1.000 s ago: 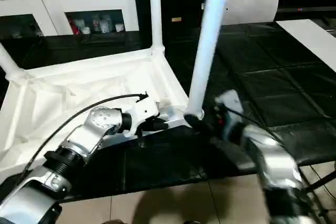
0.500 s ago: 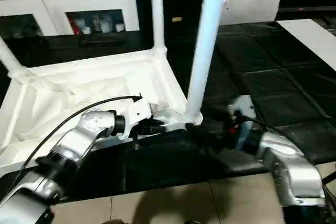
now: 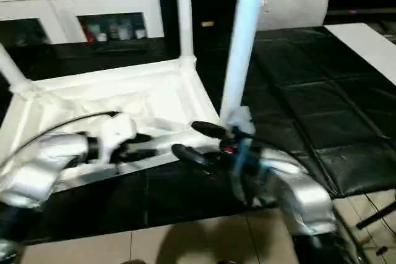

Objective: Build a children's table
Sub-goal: Rotate table base

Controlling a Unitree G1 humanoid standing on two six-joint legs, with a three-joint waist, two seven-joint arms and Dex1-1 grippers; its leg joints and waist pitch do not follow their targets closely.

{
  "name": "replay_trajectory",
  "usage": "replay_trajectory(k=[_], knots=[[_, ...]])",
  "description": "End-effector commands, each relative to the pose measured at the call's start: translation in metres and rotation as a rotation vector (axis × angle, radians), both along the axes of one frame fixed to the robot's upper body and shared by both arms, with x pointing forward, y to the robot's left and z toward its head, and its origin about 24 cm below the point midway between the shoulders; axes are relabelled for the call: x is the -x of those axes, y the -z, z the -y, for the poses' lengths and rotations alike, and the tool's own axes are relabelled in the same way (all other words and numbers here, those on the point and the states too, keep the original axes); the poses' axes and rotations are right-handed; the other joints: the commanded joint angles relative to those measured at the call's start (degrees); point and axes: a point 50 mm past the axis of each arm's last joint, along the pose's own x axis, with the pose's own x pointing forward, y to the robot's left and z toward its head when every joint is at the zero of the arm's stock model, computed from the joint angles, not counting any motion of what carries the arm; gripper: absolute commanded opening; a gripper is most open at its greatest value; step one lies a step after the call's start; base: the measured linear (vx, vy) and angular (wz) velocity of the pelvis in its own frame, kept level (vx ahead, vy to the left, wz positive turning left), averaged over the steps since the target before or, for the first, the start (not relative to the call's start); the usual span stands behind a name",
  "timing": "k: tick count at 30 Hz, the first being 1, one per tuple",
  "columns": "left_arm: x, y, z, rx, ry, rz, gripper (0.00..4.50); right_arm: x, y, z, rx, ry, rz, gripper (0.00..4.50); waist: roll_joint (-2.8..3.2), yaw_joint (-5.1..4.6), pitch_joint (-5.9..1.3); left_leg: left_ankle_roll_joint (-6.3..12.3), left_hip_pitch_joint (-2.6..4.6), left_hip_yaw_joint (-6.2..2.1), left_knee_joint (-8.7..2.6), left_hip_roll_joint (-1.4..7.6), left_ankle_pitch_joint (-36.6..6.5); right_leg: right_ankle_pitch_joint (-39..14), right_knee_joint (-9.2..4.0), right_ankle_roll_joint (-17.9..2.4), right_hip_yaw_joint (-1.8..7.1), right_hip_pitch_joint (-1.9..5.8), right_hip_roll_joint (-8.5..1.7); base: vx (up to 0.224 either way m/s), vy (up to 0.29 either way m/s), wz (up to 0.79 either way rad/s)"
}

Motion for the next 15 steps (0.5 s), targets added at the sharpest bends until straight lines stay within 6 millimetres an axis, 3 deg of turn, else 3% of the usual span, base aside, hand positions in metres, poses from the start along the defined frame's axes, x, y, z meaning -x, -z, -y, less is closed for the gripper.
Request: replay_trajectory(k=[1,2,3,7,10,14,15], knots=[[0.002,-0.006,-0.004,-0.006,0.000,-0.001,2.13,-0.005,0.002,-0.002,0.028,0.040,0.004,4.50,0.70,-0.29,-3.32,-0.07,0.49,-2.19,-5.21,4.31,-13.7,-18.7,-3.65,-6.3,4.68,2.60,-4.93,0.000,0.000,0.00],[0.008,-0.008,-0.015,-0.056,-0.002,-0.021,2.18,-0.017,0.006,-0.014,0.056,0.108,0.003,4.50,1.29,-0.11,-3.46,-0.50,0.86,-2.21,-5.13,4.35,-14.0,-18.4,-3.51,-6.6,4.74,2.42,-5.05,0.000,0.000,0.00],[0.010,-0.009,-0.018,-0.075,-0.006,-0.027,2.23,-0.023,0.008,-0.018,0.073,0.147,0.001,4.50,1.02,-0.58,-3.22,-1.16,0.45,-2.23,-5.44,4.21,-14.7,-18.6,-3.41,-6.9,4.74,2.53,-4.89,0.000,0.000,0.00],[0.015,-0.009,-0.022,-0.101,-0.013,-0.056,2.53,-0.042,0.015,-0.024,0.142,0.285,0.001,4.50,1.49,-0.87,-3.22,-2.16,0.94,-2.17,-5.33,3.97,-16.0,-18.8,-3.43,-7.6,4.94,2.56,-4.92,0.000,0.000,0.00],[0.023,-0.005,-0.023,-0.133,-0.003,-0.107,2.77,-0.056,0.026,-0.027,0.198,0.396,-0.036,4.50,1.68,-1.05,-3.23,-2.40,0.86,-2.15,-5.38,4.06,-15.4,-16.6,-2.97,-8.3,5.08,2.65,-4.81,0.000,0.000,0.00],[0.025,0.007,-0.033,-0.242,-0.043,-0.104,3.00,-0.067,0.031,-0.020,0.194,0.538,-0.075,4.50,1.69,-1.19,-3.37,-2.10,0.95,-2.03,-5.28,3.86,-14.6,-15.2,-2.75,-8.7,5.18,2.67,-4.72,0.000,0.000,0.00],[0.026,0.008,-0.034,-0.247,-0.042,-0.110,3.09,-0.069,0.031,-0.018,0.191,0.568,-0.078,4.50,1.26,-1.18,-3.46,-1.88,0.92,-1.95,-5.27,3.93,-13.9,-14.4,-2.68,-8.6,5.21,2.72,-4.73,0.000,0.000,0.00]])
